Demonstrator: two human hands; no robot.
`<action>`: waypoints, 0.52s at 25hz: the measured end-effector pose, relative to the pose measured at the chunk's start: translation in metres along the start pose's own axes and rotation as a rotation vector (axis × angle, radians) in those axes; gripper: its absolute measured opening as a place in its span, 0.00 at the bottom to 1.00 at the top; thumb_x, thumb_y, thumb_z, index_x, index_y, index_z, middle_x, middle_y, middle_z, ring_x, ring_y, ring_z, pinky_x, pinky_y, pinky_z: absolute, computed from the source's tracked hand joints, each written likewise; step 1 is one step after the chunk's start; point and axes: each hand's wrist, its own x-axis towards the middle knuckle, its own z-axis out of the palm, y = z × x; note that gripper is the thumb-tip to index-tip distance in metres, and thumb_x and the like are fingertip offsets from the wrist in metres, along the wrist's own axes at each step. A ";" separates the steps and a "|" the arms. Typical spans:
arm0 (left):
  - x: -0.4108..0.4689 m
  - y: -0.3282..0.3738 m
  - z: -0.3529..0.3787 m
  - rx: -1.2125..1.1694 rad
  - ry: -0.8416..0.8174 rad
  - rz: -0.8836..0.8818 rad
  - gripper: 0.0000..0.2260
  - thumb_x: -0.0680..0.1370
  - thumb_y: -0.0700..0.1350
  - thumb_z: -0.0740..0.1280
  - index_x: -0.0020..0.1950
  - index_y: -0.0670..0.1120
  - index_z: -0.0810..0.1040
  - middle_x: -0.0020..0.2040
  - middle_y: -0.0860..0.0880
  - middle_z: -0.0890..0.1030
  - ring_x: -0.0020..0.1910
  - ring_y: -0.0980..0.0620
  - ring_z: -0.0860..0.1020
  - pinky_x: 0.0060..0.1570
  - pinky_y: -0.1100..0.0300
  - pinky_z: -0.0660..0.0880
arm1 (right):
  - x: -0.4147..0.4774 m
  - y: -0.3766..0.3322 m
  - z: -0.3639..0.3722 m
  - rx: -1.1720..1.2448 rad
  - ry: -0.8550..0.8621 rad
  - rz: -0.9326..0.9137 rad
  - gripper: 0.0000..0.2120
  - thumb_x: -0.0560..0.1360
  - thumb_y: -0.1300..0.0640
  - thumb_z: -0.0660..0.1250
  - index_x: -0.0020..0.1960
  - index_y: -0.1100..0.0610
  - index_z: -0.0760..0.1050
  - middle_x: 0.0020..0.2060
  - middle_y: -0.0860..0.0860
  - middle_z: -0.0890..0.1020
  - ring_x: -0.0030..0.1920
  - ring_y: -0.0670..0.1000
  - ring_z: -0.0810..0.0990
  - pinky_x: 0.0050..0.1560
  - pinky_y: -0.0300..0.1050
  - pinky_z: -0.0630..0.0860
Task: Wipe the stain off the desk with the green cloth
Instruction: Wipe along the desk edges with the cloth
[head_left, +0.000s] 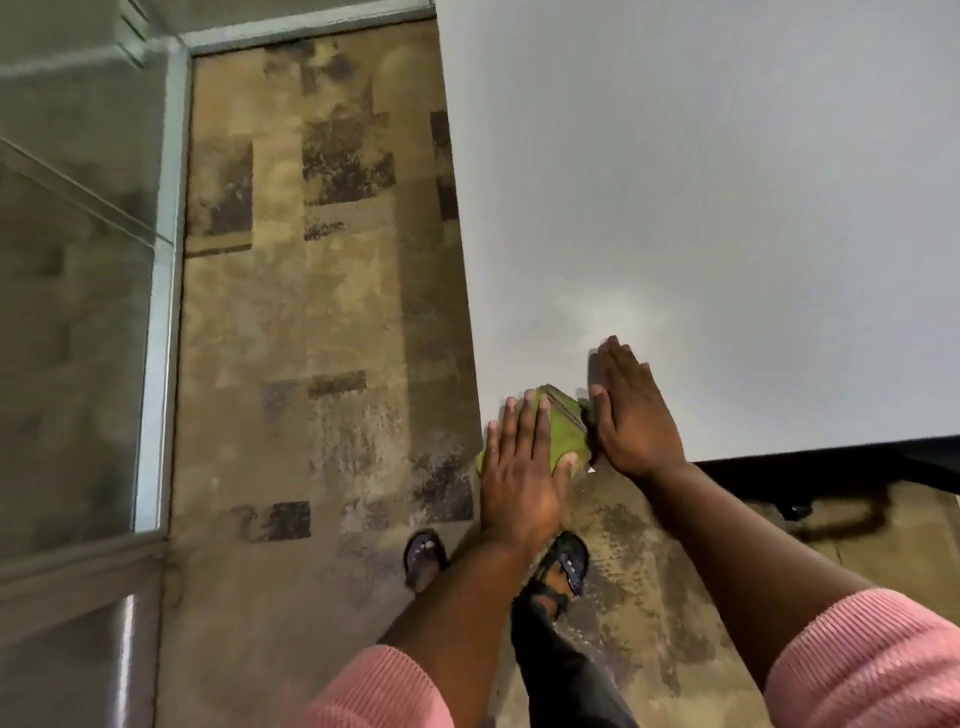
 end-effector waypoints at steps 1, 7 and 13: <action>-0.004 0.001 0.002 -0.033 0.031 -0.081 0.32 0.85 0.61 0.48 0.85 0.47 0.45 0.85 0.47 0.43 0.84 0.48 0.40 0.81 0.49 0.41 | 0.004 -0.002 0.005 -0.005 -0.003 -0.023 0.27 0.85 0.48 0.47 0.83 0.56 0.57 0.83 0.56 0.57 0.83 0.56 0.53 0.82 0.55 0.49; 0.020 -0.017 0.007 -0.486 0.209 -0.377 0.31 0.85 0.60 0.48 0.84 0.44 0.56 0.85 0.47 0.54 0.84 0.49 0.51 0.81 0.50 0.57 | 0.010 -0.002 0.031 -0.061 0.100 -0.008 0.30 0.83 0.48 0.48 0.80 0.62 0.62 0.81 0.60 0.62 0.82 0.59 0.56 0.82 0.59 0.47; 0.008 -0.013 0.029 -0.925 0.446 -0.630 0.32 0.85 0.62 0.50 0.81 0.41 0.62 0.82 0.42 0.63 0.81 0.48 0.61 0.77 0.68 0.56 | 0.011 0.000 0.037 -0.108 0.146 -0.023 0.31 0.83 0.48 0.50 0.80 0.64 0.62 0.81 0.61 0.62 0.82 0.60 0.57 0.82 0.61 0.50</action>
